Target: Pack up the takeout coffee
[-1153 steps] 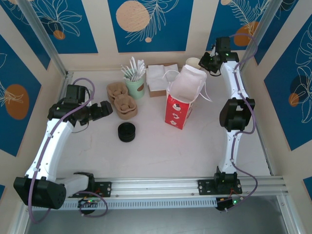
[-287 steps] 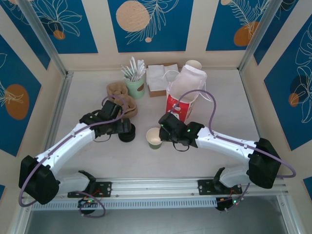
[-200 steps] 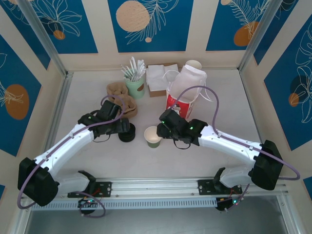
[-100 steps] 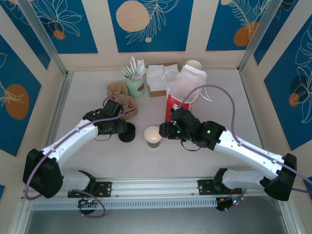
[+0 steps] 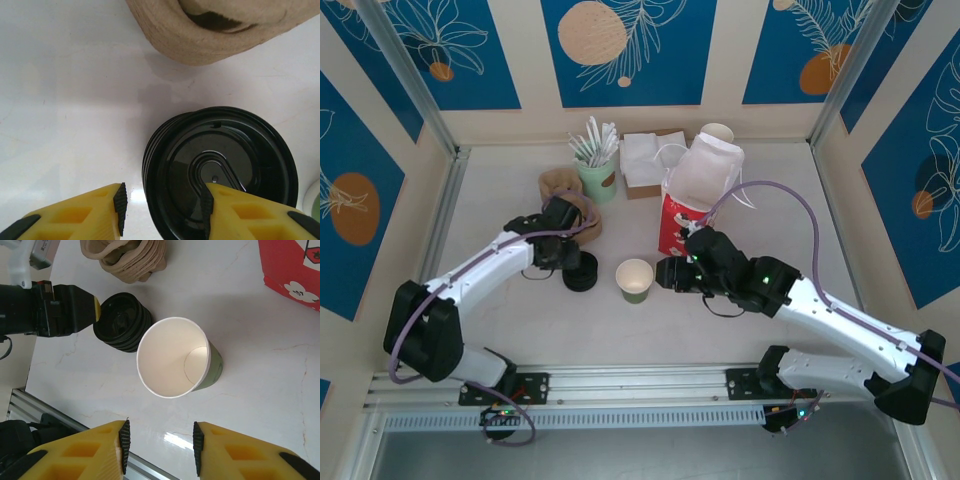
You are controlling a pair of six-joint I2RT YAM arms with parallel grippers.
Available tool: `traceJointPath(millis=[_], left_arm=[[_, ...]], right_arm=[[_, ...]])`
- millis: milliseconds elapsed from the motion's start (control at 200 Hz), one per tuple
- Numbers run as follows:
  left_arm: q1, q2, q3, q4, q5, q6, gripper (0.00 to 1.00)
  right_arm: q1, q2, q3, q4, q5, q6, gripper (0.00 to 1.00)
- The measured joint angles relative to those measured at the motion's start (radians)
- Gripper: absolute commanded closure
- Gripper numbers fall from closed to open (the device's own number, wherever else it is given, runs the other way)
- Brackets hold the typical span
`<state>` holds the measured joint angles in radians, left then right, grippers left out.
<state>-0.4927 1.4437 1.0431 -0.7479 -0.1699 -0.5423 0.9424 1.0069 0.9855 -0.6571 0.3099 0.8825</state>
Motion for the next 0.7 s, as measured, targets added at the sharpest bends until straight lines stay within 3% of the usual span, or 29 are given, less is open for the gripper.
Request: traceJointPath(millis=[215, 700], left_arm=[[0.000, 0.043, 0.009, -0.001, -0.007, 0.004, 0.57], [0.000, 0.091, 0.014, 0.000, -0.008, 0.032, 0.72]], right_arm=[[-0.007, -0.003, -0.009, -0.011, -0.004, 0.000, 0.60], [-0.031, -0.005, -0.027, -0.017, -0.027, 0.000, 0.60]])
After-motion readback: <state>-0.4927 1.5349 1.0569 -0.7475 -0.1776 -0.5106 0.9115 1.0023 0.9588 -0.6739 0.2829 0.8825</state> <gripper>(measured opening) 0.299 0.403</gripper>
